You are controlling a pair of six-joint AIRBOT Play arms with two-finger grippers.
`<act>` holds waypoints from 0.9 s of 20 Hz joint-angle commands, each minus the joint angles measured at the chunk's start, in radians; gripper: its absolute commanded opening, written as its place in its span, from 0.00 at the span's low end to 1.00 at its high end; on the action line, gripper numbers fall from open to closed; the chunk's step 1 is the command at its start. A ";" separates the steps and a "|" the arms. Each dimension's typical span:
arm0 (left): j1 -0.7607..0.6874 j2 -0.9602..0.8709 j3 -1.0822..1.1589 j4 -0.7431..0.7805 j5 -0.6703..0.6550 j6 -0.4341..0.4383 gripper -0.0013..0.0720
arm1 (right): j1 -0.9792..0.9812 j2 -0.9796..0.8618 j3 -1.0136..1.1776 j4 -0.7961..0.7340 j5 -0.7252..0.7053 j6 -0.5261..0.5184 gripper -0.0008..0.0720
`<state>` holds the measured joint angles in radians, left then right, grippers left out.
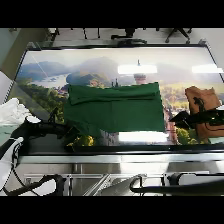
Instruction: Fold the shirts.
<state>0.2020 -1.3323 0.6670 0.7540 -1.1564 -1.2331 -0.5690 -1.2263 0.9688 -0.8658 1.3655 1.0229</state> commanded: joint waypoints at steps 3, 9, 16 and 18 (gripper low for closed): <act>0.063 -0.009 0.075 -0.013 -0.218 0.028 0.04 | 0.030 0.001 -0.081 -0.002 -0.021 0.003 0.73; 0.064 -0.002 0.074 -0.014 -0.240 0.029 0.04 | 0.254 -0.040 -0.088 0.041 -0.140 -0.004 0.60; 0.097 0.220 0.074 0.258 -0.251 -0.077 0.04 | 0.249 0.055 -0.059 -0.075 -0.058 0.100 0.05; 0.132 0.266 0.074 0.337 -0.319 -0.103 0.04 | 0.223 0.105 -0.059 -0.181 -0.021 0.170 0.05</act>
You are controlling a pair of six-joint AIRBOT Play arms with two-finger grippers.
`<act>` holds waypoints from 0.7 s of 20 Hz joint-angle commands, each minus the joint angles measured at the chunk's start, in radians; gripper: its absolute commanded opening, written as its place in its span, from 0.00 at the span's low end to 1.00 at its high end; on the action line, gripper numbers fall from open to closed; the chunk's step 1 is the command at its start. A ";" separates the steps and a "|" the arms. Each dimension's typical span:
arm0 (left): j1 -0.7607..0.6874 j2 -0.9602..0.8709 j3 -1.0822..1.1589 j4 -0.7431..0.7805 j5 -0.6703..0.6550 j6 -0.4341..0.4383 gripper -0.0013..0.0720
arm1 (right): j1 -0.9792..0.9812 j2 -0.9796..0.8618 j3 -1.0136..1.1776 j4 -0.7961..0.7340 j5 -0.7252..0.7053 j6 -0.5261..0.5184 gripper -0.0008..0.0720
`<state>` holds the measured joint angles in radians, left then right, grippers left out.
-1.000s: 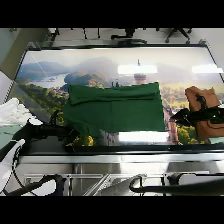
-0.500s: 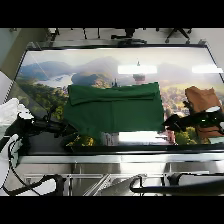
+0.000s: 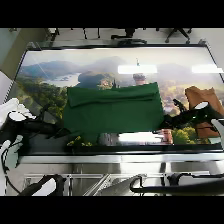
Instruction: Fold the shirts.
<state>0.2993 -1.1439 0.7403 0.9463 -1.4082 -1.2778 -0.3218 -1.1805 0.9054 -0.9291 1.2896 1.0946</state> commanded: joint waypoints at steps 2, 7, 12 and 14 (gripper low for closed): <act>0.042 0.115 0.000 0.156 -0.094 -0.068 0.04 | -0.034 0.099 0.004 -0.130 0.097 0.110 0.05; -0.048 0.148 0.025 0.096 -0.018 -0.068 0.04 | -0.024 0.183 0.019 0.101 0.070 -0.005 0.05; -0.118 -0.069 0.335 0.099 0.041 -0.115 0.04 | -0.018 0.109 0.113 0.352 -0.127 -0.166 0.05; -0.121 -0.171 0.457 0.098 0.073 -0.138 0.04 | 0.011 0.032 0.183 0.419 -0.184 -0.225 0.05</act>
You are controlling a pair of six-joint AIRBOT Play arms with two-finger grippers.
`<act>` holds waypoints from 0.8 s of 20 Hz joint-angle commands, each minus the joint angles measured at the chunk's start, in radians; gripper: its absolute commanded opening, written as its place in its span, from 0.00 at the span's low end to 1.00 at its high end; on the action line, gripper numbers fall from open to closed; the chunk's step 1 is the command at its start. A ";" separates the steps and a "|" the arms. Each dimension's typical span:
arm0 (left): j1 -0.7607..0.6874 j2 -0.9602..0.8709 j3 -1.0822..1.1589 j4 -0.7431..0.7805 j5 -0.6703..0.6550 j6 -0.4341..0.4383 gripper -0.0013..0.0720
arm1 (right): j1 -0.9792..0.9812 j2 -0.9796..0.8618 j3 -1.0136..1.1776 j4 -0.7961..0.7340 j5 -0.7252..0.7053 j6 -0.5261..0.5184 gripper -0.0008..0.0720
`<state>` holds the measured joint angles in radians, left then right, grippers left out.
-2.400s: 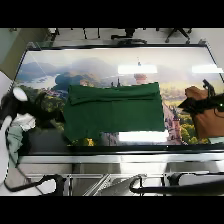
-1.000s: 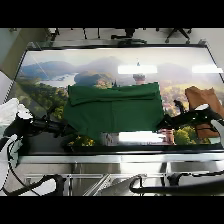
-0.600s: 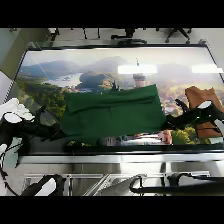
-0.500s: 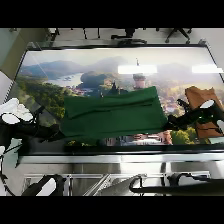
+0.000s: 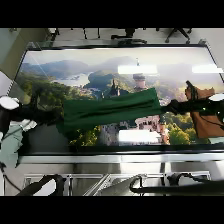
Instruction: Fold the shirts.
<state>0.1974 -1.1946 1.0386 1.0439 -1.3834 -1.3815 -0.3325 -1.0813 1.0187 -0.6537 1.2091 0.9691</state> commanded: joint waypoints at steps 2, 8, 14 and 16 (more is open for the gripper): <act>-0.019 -0.216 0.242 0.001 0.076 -0.042 0.04 | 0.076 -0.177 0.166 0.153 -0.154 -0.135 0.05; -0.085 -0.513 0.440 0.003 0.190 -0.029 0.04 | 0.137 -0.441 0.349 0.154 -0.244 -0.155 0.05; -0.084 -0.666 0.628 0.003 0.080 -0.131 0.97 | 0.089 -0.418 0.393 0.047 -0.240 -0.216 0.74; -0.078 -0.665 0.711 0.002 0.028 -0.132 0.97 | 0.071 -0.418 0.404 -0.032 -0.240 -0.168 0.75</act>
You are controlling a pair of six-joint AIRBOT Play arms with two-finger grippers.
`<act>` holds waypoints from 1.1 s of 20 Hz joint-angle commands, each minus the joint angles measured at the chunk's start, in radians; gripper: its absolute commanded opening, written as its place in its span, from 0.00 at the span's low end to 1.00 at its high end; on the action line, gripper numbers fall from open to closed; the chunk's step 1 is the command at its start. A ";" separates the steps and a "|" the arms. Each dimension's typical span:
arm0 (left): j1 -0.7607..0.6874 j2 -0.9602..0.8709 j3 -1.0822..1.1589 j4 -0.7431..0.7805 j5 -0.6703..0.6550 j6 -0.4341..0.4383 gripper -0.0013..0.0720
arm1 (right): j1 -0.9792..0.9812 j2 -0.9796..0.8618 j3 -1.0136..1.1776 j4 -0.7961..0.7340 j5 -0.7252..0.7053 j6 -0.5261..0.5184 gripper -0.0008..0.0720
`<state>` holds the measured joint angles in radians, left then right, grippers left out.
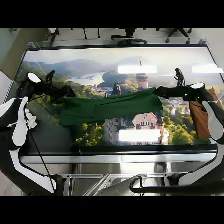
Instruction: Fold the shirts.
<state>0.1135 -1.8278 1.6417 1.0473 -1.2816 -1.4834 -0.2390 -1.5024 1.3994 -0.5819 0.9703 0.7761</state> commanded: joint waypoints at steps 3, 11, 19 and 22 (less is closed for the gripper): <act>-0.006 -0.032 0.219 -0.001 -0.173 -0.037 0.97 | -0.013 -0.016 0.023 -0.137 0.000 0.040 0.91; -0.101 -0.032 0.290 0.000 -0.211 -0.037 0.89 | 0.051 -0.069 0.023 -0.128 0.132 0.039 0.24; -0.364 -0.074 0.290 0.000 -0.084 -0.024 0.04 | -0.024 0.194 0.047 -0.122 0.311 0.164 0.04; -0.512 -0.174 0.290 -0.004 -0.008 -0.026 0.04 | -0.070 0.345 0.047 -0.122 0.391 0.198 0.04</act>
<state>-0.2733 -1.9320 1.9305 1.0447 -1.3685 -1.5108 -0.2687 -1.2892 1.4437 -0.7074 1.2705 0.9237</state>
